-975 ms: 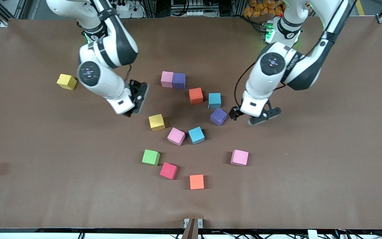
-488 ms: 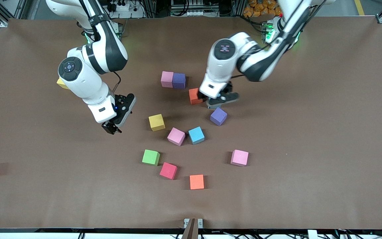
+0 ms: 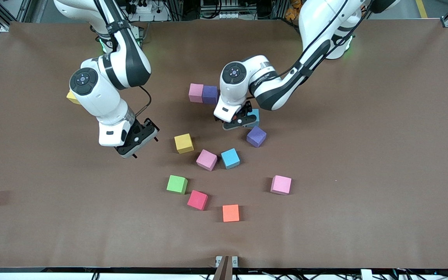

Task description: Form number 2 with 11 blocks

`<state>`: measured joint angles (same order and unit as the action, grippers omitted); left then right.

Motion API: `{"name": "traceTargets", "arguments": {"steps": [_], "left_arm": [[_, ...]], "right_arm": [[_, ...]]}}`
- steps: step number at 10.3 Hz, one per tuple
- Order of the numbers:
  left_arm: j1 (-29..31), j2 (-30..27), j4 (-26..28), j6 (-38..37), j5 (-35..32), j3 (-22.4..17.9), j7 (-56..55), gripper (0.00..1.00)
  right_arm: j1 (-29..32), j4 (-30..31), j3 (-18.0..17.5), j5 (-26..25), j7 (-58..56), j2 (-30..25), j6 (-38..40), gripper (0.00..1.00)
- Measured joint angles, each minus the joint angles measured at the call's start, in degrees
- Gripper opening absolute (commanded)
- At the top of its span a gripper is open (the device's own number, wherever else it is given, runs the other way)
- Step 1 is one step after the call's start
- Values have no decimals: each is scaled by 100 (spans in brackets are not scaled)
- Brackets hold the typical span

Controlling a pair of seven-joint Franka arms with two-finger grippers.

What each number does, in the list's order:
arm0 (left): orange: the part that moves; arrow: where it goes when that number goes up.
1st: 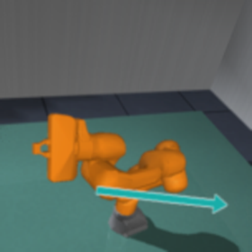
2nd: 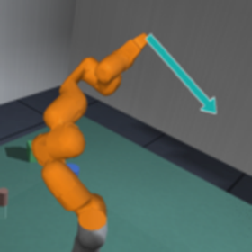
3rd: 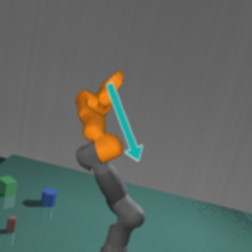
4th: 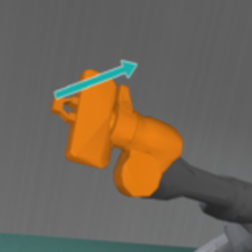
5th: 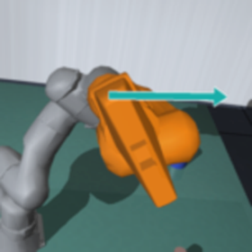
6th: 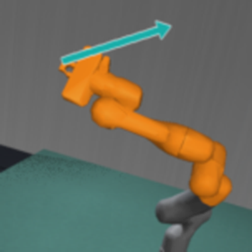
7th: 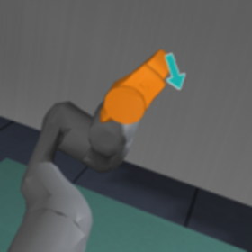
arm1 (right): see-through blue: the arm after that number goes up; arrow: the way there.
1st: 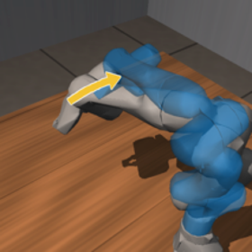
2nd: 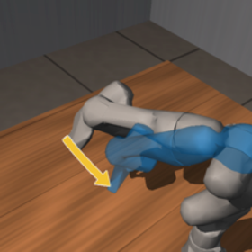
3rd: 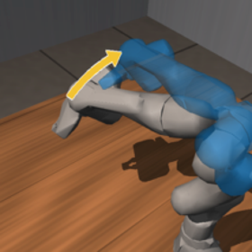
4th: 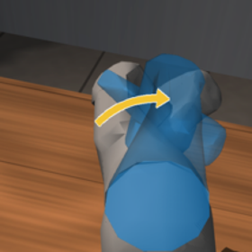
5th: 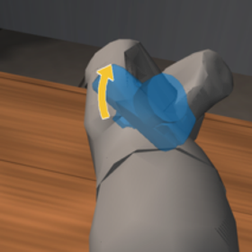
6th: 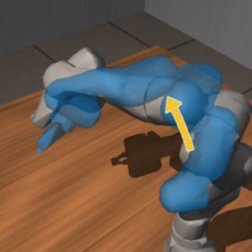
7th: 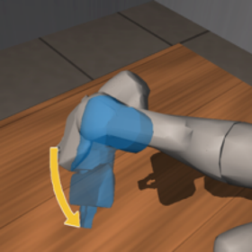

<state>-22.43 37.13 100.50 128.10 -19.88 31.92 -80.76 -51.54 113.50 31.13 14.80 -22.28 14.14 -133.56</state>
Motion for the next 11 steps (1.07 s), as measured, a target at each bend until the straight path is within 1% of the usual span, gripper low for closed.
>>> {"name": "traceTargets", "arguments": {"steps": [2,5,7,9,11], "left_arm": [[-130,49,-31,-142,-2,0,-444,100],[-143,53,-28,-211,-101,-11,-451,100],[-153,67,9,-208,-400,-10,-438,100],[-176,78,54,-146,-453,0,-424,100],[-305,93,98,-31,-453,11,-417,100]], "right_arm": [[-32,-32,-83,-23,936,12,262,100],[-185,-34,-414,-24,1417,259,315,100],[-354,-35,-484,-24,1604,541,111,100],[-403,-35,-488,-24,1610,822,-316,100],[-441,-36,-509,-24,1610,1050,-523,100]]}}
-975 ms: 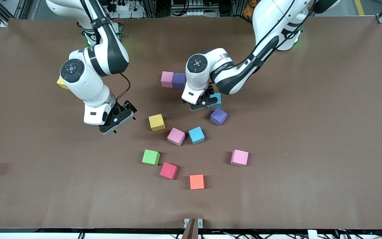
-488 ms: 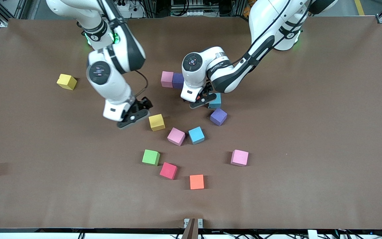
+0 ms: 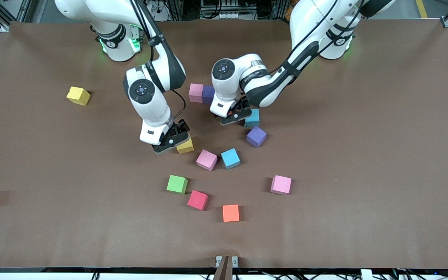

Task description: Form number 2 with 11 blocks

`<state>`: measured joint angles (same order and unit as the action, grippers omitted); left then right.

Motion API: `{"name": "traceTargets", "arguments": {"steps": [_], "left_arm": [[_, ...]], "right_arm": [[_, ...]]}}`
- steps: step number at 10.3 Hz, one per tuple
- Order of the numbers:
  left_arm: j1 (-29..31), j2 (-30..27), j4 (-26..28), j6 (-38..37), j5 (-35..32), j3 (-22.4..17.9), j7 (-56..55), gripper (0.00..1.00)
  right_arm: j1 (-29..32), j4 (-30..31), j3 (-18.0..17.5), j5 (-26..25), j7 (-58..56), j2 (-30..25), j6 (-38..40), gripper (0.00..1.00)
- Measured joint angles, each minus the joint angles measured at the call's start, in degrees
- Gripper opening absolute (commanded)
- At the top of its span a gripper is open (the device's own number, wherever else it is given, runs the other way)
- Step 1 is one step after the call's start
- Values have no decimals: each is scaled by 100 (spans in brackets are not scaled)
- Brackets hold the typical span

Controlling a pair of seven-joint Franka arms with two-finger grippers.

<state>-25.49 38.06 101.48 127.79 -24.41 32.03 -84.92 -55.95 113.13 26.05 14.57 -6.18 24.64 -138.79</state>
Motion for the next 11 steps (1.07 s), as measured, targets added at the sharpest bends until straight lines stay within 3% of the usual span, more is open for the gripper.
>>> {"name": "traceTargets", "arguments": {"steps": [6,7,8,9,11], "left_arm": [[-92,89,123,176,-65,-23,318,100],[-91,113,131,177,-67,-24,343,96],[-90,136,138,180,-67,-25,359,23],[-88,147,143,183,-68,-26,362,0],[-78,171,145,191,-68,-29,325,0]], "right_arm": [[-5,7,-226,229,42,197,-250,100],[-5,17,-278,256,45,253,-337,100],[-6,44,-337,267,48,330,-406,100],[-6,58,-372,270,48,383,-444,100],[-5,57,-383,271,48,428,-460,100]]}}
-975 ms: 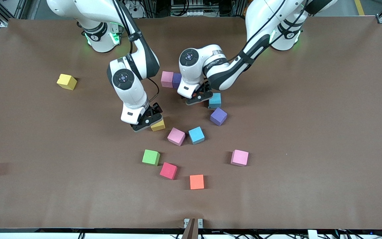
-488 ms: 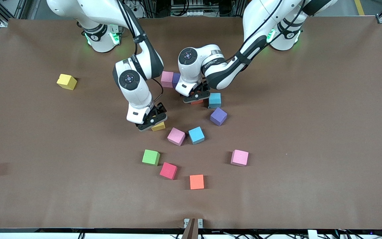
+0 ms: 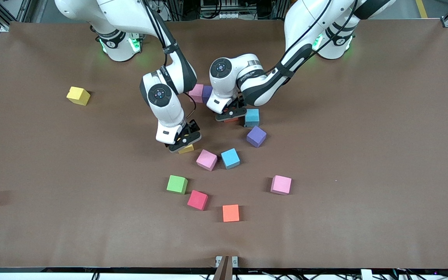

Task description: Form number 2 with 11 blocks

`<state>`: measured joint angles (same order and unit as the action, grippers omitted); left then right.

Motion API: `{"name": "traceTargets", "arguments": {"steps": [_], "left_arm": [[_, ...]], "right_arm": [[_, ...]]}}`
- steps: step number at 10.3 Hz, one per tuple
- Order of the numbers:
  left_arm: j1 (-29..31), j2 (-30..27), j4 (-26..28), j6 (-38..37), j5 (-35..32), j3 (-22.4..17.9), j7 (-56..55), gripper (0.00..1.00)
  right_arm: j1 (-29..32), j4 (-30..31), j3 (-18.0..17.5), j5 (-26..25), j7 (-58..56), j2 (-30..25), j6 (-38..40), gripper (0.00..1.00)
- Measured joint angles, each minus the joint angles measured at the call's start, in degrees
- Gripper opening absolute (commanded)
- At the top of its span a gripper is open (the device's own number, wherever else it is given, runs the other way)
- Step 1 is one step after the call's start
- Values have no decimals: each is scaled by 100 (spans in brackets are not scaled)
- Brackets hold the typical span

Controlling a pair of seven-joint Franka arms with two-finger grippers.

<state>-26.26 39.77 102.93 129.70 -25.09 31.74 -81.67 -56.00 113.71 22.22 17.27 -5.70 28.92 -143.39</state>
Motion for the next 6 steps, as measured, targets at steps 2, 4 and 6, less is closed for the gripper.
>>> {"name": "traceTargets", "arguments": {"steps": [2,4,6], "left_arm": [[9,0,-10,19,2,5,-596,0],[65,-1,-11,6,5,6,-1666,0],[108,-18,-41,-226,5,14,-2780,0]], "right_arm": [[0,3,0,1,0,35,-5,100],[0,6,-1,5,0,92,-10,100],[0,6,-3,10,0,158,-21,92]]}}
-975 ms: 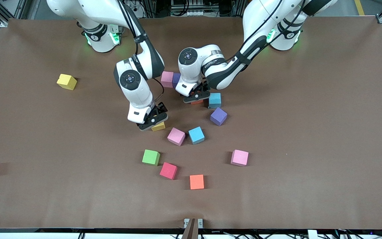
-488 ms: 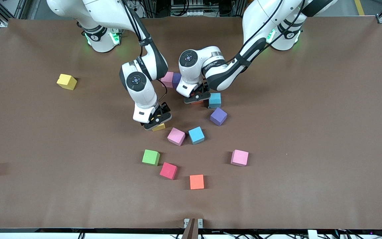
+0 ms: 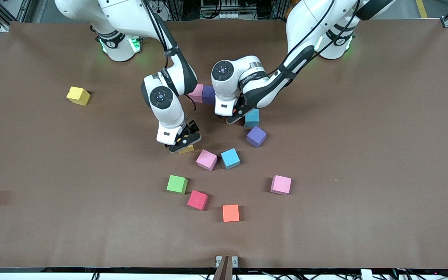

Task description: Form number 2 with 11 blocks

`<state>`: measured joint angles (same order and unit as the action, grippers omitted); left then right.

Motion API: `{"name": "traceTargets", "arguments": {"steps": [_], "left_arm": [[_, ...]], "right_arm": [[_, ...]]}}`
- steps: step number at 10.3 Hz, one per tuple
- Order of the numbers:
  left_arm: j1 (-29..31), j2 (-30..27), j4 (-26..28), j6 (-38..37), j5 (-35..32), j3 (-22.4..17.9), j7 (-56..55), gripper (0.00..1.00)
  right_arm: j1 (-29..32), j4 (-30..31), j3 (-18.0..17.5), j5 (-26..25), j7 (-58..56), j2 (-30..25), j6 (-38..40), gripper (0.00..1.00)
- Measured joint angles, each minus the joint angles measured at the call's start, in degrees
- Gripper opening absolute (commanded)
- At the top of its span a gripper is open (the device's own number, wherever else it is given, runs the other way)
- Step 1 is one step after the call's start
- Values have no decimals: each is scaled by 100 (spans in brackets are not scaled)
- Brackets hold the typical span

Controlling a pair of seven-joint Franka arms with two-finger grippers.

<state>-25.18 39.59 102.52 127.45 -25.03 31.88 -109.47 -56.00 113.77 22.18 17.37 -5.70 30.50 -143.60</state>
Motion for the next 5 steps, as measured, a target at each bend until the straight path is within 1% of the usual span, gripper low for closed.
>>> {"name": "traceTargets", "arguments": {"steps": [1,2,5], "left_arm": [[-1,-23,-3,-141,0,7,-467,0],[-11,-35,0,-256,0,29,-933,0],[-57,-37,102,-352,0,239,-2479,0]], "right_arm": [[0,0,-1,1,0,21,-5,57],[0,0,-1,2,0,38,-10,1],[-4,-30,-25,2,-184,39,-51,0]]}}
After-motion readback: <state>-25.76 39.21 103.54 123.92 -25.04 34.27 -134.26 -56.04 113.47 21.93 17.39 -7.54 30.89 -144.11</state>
